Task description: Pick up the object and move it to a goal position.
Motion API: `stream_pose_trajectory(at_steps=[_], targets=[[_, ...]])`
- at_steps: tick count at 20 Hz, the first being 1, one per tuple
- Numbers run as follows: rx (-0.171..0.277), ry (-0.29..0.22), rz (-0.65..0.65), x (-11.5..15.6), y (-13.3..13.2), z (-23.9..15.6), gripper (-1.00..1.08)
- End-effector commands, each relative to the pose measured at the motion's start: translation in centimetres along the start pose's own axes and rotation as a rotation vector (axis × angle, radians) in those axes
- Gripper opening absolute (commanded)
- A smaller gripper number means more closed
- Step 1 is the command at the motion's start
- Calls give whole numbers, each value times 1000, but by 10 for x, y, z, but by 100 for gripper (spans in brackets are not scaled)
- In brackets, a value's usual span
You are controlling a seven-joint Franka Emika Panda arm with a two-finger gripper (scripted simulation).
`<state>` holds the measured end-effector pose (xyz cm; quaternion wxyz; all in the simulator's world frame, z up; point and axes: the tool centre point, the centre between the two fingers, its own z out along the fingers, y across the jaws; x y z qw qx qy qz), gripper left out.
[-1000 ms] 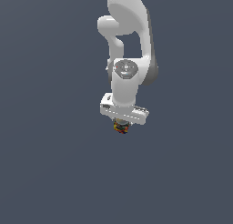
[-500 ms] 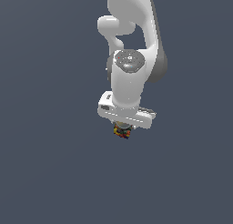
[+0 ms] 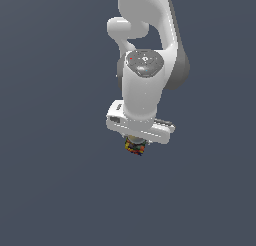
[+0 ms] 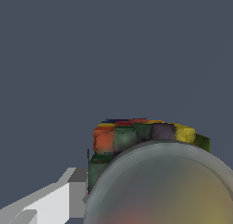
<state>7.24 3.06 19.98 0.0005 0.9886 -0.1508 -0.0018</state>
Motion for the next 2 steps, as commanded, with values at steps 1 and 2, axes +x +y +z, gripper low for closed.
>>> stream_pose_trajectory(at_steps=[1, 2], targets=[[1, 3, 0, 2, -1, -4, -100], [1, 3, 0, 2, -1, -4, -100]])
